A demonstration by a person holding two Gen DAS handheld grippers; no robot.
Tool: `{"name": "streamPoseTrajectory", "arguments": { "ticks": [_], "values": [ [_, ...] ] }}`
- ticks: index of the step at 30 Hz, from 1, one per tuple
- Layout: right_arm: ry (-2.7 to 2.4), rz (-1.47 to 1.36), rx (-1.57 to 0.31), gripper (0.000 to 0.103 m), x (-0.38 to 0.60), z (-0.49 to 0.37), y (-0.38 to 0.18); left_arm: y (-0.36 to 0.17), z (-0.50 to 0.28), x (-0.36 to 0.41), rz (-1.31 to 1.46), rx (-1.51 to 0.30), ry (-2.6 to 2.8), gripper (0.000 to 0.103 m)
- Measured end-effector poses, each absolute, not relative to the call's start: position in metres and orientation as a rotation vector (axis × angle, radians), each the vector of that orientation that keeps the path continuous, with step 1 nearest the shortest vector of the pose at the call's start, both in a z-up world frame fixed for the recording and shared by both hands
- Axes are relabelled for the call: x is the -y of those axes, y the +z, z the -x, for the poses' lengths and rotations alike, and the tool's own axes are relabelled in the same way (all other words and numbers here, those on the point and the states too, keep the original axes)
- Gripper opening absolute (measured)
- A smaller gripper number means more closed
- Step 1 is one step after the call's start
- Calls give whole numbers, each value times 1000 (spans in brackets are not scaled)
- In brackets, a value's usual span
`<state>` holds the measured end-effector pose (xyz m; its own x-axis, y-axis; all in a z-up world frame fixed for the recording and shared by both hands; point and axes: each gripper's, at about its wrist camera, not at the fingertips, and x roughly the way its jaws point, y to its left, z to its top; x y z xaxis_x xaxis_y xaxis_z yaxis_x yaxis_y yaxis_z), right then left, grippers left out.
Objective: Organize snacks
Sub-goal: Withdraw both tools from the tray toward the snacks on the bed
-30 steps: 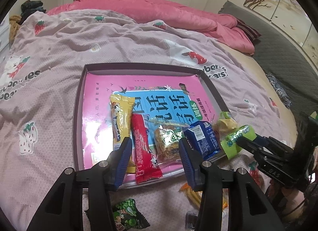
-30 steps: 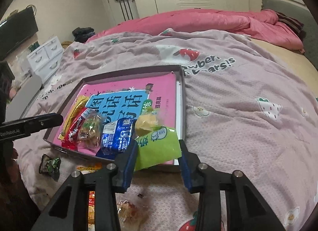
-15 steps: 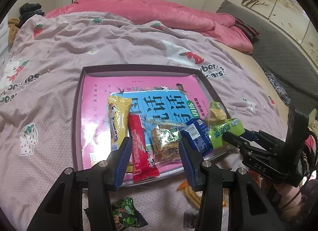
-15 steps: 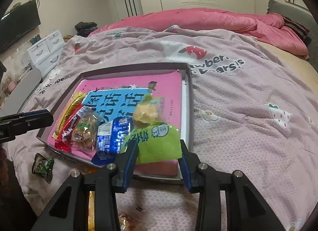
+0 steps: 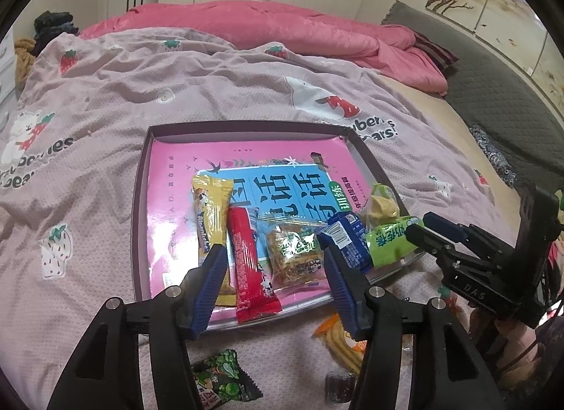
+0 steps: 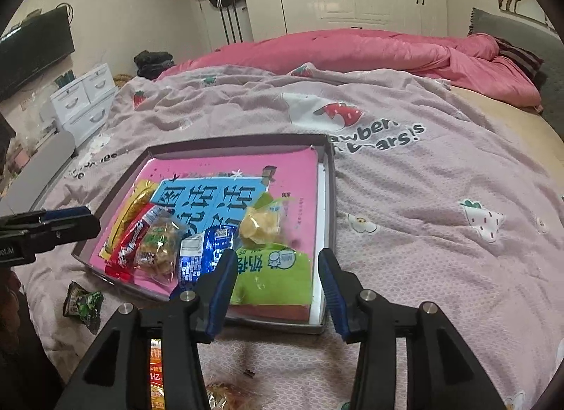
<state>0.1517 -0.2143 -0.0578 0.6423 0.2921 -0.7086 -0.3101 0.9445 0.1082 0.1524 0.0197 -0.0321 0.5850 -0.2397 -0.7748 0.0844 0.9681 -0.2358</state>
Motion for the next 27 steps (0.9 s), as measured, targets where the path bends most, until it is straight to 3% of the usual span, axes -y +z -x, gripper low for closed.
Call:
{"name": "streamPoseTrajectory", "arguments": {
  "ticks": [4,10,27],
  "values": [
    [357,-6,-757,48,218,-146,-46,-27,-150,-20,183,-921,-188,62],
    [383,-31,-711,59,220,-134,-30,-20,-144,-19,181,-917,-196,66],
    [404,-27,-808,60,212,-100,-36,-28,-113,-9,144,-983,-231,67]
  ]
}}
